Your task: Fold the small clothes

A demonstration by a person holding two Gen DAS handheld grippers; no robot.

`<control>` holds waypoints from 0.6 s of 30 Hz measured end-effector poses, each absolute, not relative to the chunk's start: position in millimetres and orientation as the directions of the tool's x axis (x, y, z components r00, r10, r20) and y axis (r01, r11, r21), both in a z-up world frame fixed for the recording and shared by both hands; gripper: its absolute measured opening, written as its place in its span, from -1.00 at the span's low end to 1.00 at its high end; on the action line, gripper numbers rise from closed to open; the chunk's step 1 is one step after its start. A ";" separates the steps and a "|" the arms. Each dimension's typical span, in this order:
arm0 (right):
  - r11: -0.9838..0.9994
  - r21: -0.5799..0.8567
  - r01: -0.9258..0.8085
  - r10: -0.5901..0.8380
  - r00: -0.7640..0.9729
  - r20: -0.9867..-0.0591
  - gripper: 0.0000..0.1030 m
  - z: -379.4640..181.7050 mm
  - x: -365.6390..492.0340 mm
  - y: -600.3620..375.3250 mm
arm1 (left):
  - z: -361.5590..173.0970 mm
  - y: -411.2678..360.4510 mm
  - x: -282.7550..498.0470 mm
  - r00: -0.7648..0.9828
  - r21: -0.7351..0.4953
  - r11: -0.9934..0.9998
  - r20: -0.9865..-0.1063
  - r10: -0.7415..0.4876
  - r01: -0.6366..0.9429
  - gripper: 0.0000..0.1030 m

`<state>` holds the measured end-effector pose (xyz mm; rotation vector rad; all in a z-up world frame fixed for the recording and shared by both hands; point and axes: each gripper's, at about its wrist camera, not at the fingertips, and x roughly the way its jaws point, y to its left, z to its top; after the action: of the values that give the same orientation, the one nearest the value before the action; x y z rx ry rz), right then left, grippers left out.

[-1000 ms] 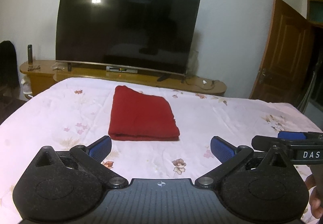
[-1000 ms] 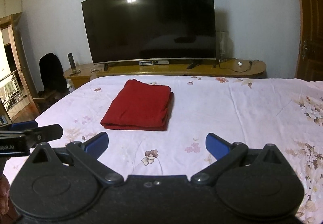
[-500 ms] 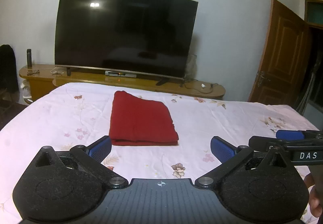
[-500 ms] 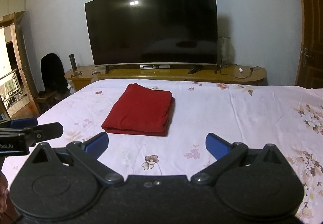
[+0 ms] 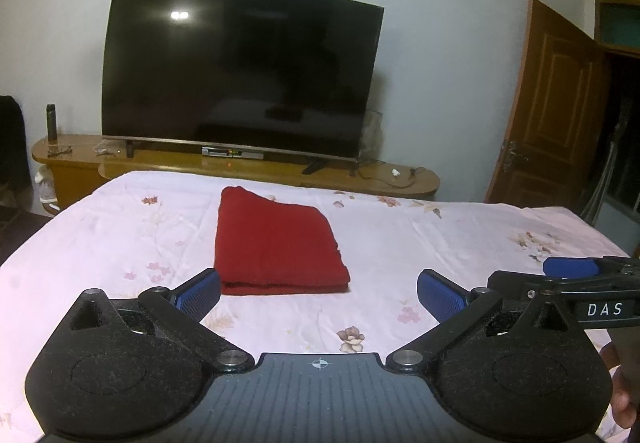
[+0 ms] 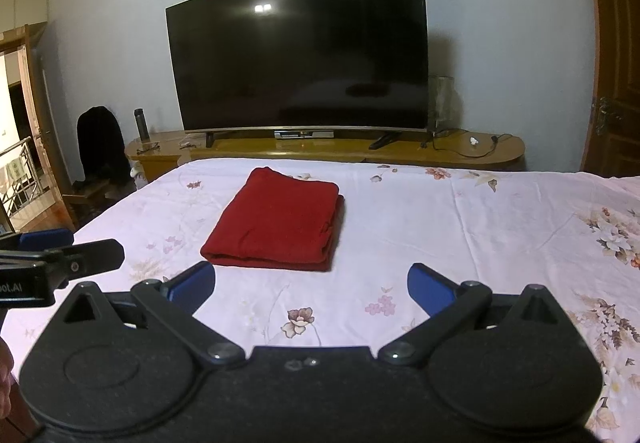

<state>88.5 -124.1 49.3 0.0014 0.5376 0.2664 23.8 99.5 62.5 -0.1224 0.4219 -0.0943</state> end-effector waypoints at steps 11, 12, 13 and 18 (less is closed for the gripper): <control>0.966 0.073 -0.249 0.251 0.827 -0.503 0.99 49.6 86.3 -120.3 | 63.1 98.6 20.9 0.911 -0.129 0.989 -0.395 -0.117 0.071 1.00; 0.966 0.072 -0.249 0.251 0.827 -0.502 0.99 49.9 86.1 -120.2 | 63.2 98.2 21.2 0.912 -0.129 0.989 -0.393 -0.117 0.071 1.00; 0.966 0.071 -0.249 0.251 0.828 -0.502 0.99 50.0 85.8 -120.3 | 63.1 98.4 21.3 0.912 -0.129 0.989 -0.393 -0.116 0.070 1.00; 0.965 0.073 -0.250 0.252 0.827 -0.503 0.99 50.3 86.3 -119.9 | 63.0 100.4 20.5 0.913 -0.129 0.989 -0.391 -0.119 0.073 1.00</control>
<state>86.3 -119.9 50.3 0.0038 0.5343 0.2668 20.5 100.4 63.0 -0.1126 0.4092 -0.0991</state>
